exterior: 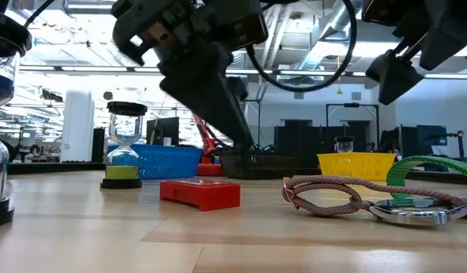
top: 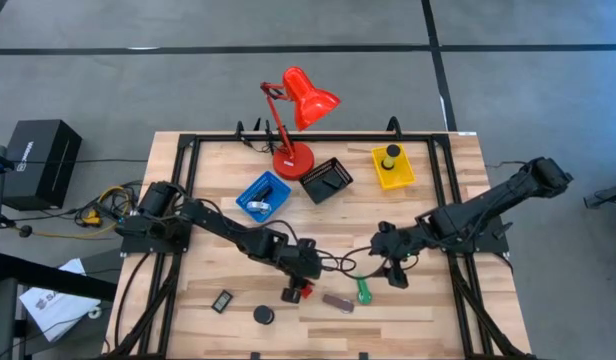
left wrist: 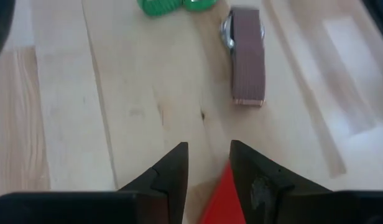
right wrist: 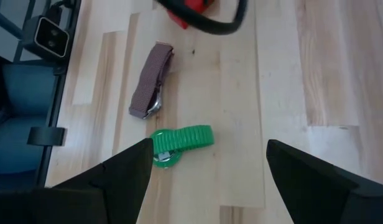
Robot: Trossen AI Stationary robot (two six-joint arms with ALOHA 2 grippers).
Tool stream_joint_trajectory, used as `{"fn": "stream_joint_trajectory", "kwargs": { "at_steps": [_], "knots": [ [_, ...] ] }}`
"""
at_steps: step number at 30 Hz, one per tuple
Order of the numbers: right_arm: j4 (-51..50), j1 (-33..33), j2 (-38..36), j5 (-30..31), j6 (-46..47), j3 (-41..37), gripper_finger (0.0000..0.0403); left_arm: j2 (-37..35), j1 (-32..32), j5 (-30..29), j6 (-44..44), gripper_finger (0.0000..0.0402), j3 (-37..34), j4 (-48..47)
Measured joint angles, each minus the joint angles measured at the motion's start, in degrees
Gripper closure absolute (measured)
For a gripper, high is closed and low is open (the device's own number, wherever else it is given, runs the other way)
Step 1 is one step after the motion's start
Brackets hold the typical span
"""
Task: Pick & Place Office items
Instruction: Put the red digital clock into the black bin
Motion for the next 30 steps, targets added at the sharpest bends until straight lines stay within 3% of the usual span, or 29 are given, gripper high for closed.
{"fn": "stream_joint_trajectory", "kwargs": {
  "at_steps": [7, 19, 24, 30],
  "knots": [
    [0.0, -1.6, 0.0, 0.0, 0.0, 0.0, 0.0099, 0.0, -0.4, 4.0, -2.4, 0.0267, 0.0, 0.6],
    [-0.6, -2.5, 0.0, -0.2, -4.3, 0.0, 0.0099, 1.0, -3.0, 2.5, 9.1, 0.0136, -0.8, 0.0],
    [-0.6, -2.5, 0.0, -0.2, -4.3, 0.0, 0.0099, 1.1, -2.8, 2.3, 9.6, 0.0124, -4.7, -0.2],
    [-0.7, -2.5, 0.0, -0.2, -4.3, 0.0, 0.0099, 0.9, -2.8, 2.2, 11.7, 0.0138, -8.6, 2.7]
  ]
}}
